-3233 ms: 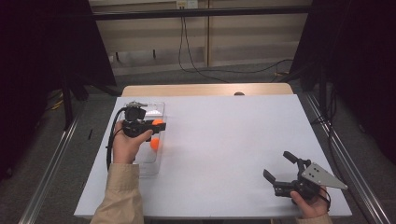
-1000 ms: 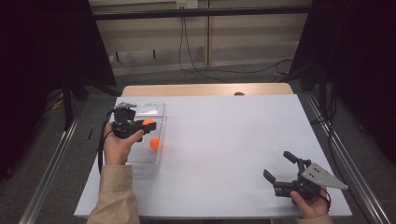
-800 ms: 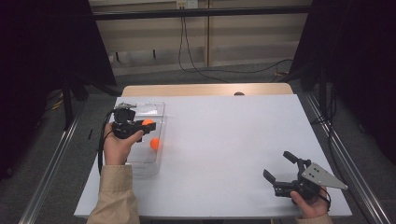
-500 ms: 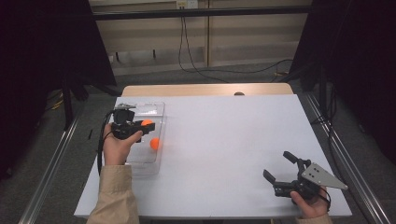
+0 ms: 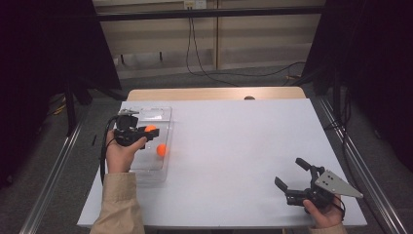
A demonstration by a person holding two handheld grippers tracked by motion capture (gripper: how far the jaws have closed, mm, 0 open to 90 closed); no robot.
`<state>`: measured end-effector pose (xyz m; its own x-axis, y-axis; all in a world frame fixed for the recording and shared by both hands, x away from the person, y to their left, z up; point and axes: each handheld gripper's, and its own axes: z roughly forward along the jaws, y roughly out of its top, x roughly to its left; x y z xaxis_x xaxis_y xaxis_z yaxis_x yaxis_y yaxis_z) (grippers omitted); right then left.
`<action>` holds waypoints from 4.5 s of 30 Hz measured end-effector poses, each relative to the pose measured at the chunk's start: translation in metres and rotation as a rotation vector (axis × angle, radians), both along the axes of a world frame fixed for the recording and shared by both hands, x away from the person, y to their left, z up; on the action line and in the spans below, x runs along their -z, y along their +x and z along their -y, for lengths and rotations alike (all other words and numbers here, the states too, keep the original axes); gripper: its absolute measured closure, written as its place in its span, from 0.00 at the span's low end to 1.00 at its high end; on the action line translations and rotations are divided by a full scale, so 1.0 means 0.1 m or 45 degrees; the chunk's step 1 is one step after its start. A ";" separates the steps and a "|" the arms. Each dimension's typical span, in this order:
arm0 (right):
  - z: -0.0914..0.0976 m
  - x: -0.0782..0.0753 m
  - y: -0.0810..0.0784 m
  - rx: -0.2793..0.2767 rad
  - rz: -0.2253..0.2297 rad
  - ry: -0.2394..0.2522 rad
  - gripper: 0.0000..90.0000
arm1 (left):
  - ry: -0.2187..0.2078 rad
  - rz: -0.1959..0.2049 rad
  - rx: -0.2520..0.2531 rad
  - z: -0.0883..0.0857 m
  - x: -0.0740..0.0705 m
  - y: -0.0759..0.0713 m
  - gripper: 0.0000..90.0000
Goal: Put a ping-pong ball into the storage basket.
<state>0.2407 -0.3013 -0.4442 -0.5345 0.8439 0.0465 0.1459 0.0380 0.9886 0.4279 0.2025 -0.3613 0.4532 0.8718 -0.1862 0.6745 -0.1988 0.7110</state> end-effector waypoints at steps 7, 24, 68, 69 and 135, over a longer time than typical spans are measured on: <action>0.00 0.00 0.00 -0.002 0.000 -0.001 0.02 | -0.002 0.004 -0.020 -0.03 0.02 0.00 0.57; -0.01 0.00 0.00 -0.005 0.000 0.002 0.02 | 0.013 0.007 -0.051 -0.09 0.05 -0.01 0.57; -0.01 0.00 0.00 -0.008 0.003 -0.001 0.02 | 0.039 -0.008 -0.074 -0.10 0.15 -0.02 0.57; -0.01 0.00 0.00 -0.008 0.003 -0.001 0.02 | 0.043 -0.007 -0.071 -0.10 0.15 -0.02 0.57; -0.01 0.00 0.00 -0.007 0.004 -0.001 0.02 | -0.057 0.100 -0.035 -0.04 0.09 -0.12 0.16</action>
